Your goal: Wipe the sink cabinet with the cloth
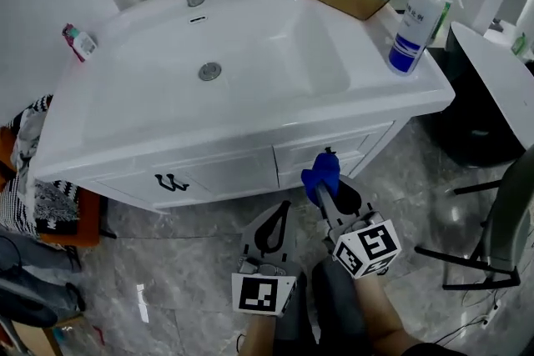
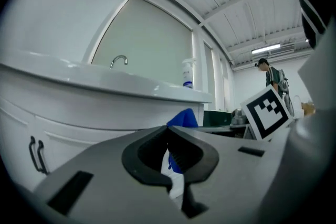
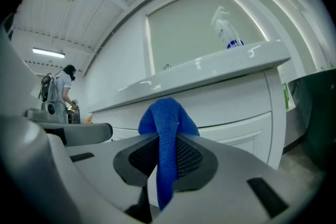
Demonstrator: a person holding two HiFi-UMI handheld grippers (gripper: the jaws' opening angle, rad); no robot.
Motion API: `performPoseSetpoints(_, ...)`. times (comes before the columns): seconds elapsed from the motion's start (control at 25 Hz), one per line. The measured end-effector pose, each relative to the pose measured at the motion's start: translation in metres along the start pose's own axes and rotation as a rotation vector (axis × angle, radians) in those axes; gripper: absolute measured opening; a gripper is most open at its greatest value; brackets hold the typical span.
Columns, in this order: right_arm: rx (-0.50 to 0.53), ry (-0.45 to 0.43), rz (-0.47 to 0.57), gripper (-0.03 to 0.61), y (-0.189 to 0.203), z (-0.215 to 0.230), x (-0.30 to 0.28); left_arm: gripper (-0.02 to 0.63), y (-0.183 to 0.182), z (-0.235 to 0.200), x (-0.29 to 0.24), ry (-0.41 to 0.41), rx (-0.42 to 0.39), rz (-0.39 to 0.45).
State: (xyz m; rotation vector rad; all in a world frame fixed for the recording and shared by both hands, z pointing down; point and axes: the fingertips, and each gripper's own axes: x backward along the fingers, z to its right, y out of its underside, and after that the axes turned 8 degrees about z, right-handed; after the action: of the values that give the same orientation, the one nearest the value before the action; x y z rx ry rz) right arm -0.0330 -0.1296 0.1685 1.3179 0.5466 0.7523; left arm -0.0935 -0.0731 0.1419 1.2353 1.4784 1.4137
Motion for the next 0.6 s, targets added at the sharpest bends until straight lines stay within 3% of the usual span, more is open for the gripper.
performPoseSetpoints(0.16,-0.016,-0.026,0.088,0.058,0.031,0.012,-0.021,0.005,0.063,-0.01,-0.007,0.009,-0.014,0.034)
performPoseSetpoints(0.28,0.044,-0.021,0.181,0.058,0.034,0.017,-0.035,0.005,0.1,-0.014,-0.013,0.035,-0.071,0.044)
performPoseSetpoints(0.44,0.116,-0.081,0.312,0.058,0.026,0.0,-0.051,0.005,0.134,-0.025,-0.022,0.035,-0.086,0.082)
performPoseSetpoints(0.6,0.187,-0.126,0.376,0.058,0.032,-0.013,-0.064,0.005,0.158,-0.035,-0.033,0.025,-0.076,0.116)
